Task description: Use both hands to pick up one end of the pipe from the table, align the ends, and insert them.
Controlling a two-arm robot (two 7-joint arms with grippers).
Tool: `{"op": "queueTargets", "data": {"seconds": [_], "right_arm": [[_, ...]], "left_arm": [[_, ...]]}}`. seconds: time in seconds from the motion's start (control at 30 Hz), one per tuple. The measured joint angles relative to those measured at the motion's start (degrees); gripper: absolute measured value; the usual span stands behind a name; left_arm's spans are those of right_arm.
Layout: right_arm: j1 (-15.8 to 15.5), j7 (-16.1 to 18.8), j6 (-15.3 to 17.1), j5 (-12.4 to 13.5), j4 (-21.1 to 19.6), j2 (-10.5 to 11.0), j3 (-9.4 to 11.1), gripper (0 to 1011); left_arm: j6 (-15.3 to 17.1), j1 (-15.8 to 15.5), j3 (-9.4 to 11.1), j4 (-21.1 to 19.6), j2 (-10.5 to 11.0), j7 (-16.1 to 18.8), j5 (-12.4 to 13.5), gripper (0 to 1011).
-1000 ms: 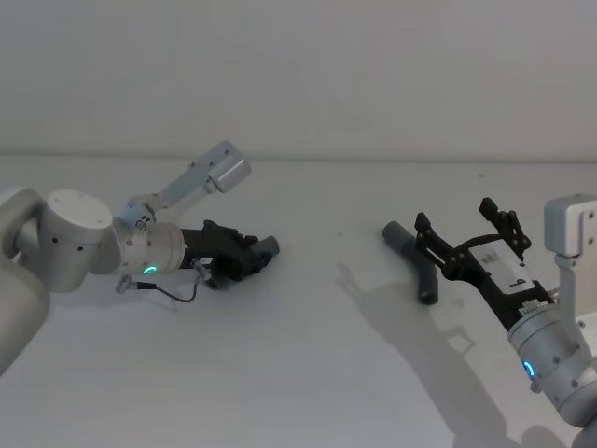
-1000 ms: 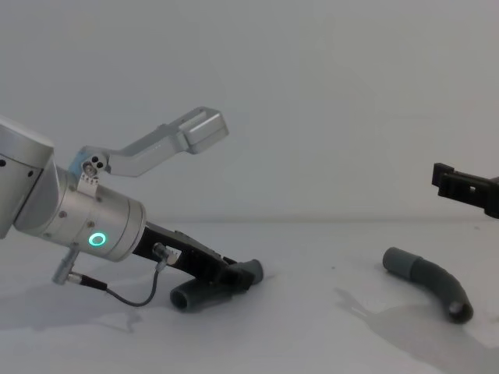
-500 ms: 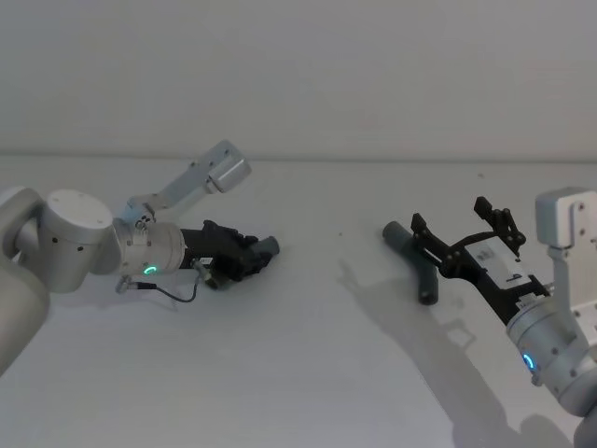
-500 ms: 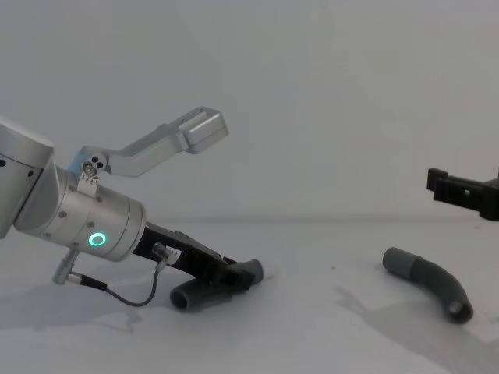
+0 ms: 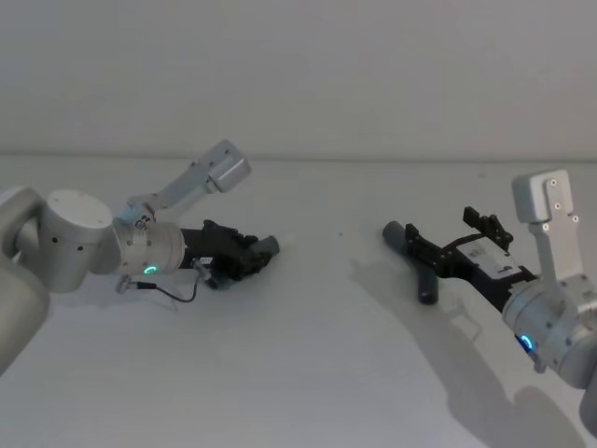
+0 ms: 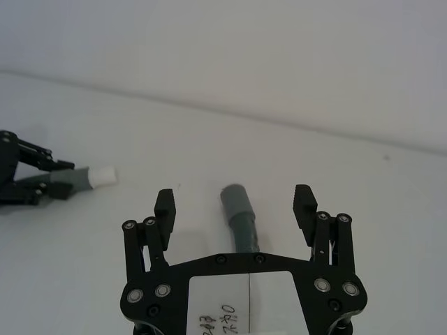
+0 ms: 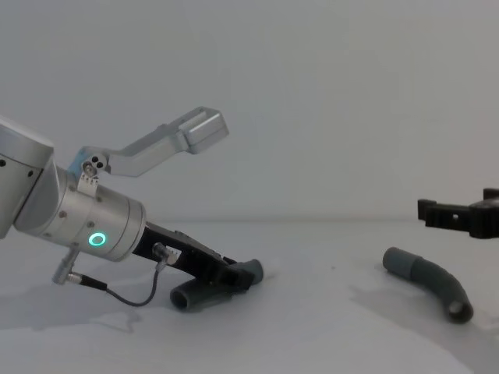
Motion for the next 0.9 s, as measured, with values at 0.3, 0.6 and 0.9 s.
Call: {"op": "queueTargets", "data": {"seconds": [0.3, 0.6, 0.9], "right_arm": [[3.4, 0.2, 7.6, 1.6, 2.7, -1.2, 0.6, 1001], [5.6, 0.2, 12.3, 2.3, 5.2, -2.1, 0.9, 1001], [7.1, 0.8, 15.0, 2.0, 7.5, -2.4, 0.1, 1001]], "left_arm": [[0.0, 0.0, 0.0, 0.0, 0.0, 0.0, 0.0, 353], [0.0, 0.0, 0.0, 0.0, 0.0, 0.0, 0.0, 353], [0.0, 0.0, 0.0, 0.0, 0.0, 0.0, 0.0, 353]]}}
